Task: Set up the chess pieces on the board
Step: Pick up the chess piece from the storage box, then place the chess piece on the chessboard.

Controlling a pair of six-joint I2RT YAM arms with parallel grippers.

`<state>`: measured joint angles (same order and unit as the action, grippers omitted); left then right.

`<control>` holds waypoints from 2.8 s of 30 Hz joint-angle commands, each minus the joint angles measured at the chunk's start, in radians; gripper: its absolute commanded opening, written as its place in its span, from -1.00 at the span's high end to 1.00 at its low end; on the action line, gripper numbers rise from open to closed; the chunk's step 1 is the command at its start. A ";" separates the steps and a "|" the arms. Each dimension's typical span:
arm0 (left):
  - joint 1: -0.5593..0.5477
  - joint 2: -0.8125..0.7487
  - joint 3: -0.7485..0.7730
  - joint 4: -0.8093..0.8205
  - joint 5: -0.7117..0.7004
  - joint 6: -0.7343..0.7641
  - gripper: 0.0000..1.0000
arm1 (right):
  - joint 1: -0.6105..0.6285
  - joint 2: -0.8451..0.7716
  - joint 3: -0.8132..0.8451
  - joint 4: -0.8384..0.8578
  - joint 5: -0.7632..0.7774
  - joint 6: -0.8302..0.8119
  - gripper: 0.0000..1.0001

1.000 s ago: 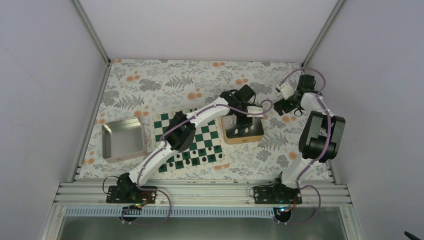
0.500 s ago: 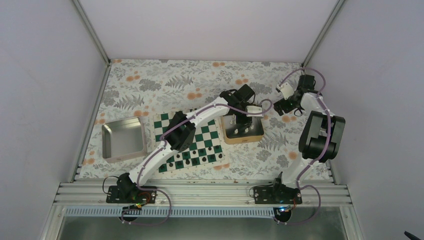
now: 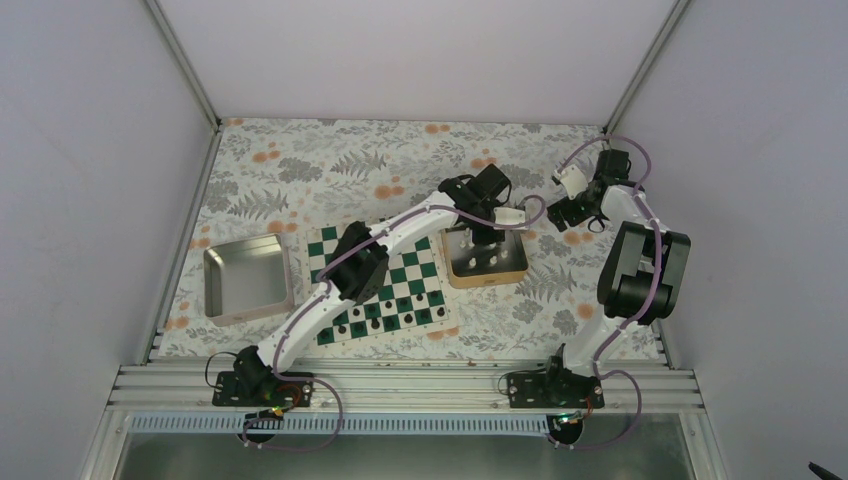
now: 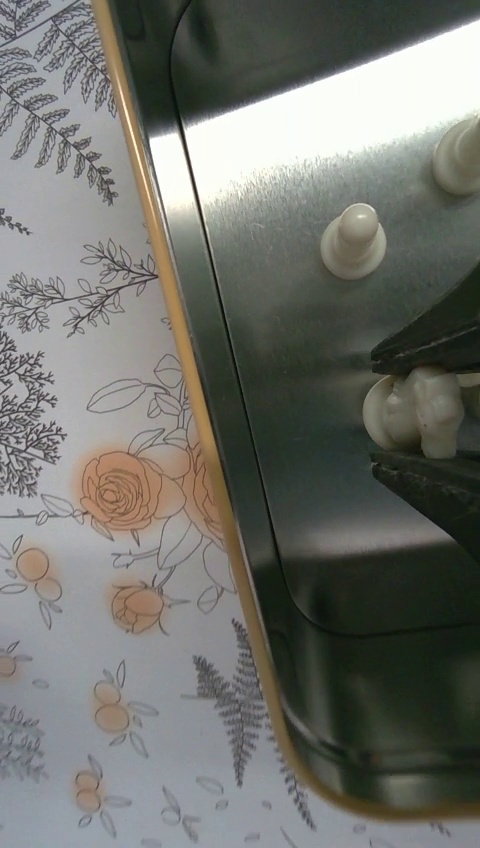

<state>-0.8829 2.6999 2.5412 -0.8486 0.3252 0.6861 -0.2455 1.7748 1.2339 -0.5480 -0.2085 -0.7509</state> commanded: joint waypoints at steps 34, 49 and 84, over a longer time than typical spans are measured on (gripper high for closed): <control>0.376 -0.748 -0.747 -0.057 -0.250 0.046 0.65 | -0.009 0.016 0.036 -0.034 -0.022 -0.007 -1.00; 0.555 -0.937 -1.166 0.118 -0.254 0.027 0.65 | -0.003 0.021 0.038 -0.044 -0.013 -0.004 -1.00; 0.700 -0.895 -1.372 0.229 -0.166 0.043 0.66 | 0.000 0.035 0.035 -0.047 0.010 -0.005 -1.00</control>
<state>-0.1905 1.7683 1.1721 -0.6350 0.1226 0.7223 -0.2436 1.8019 1.2507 -0.5861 -0.2077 -0.7528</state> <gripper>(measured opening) 0.175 0.997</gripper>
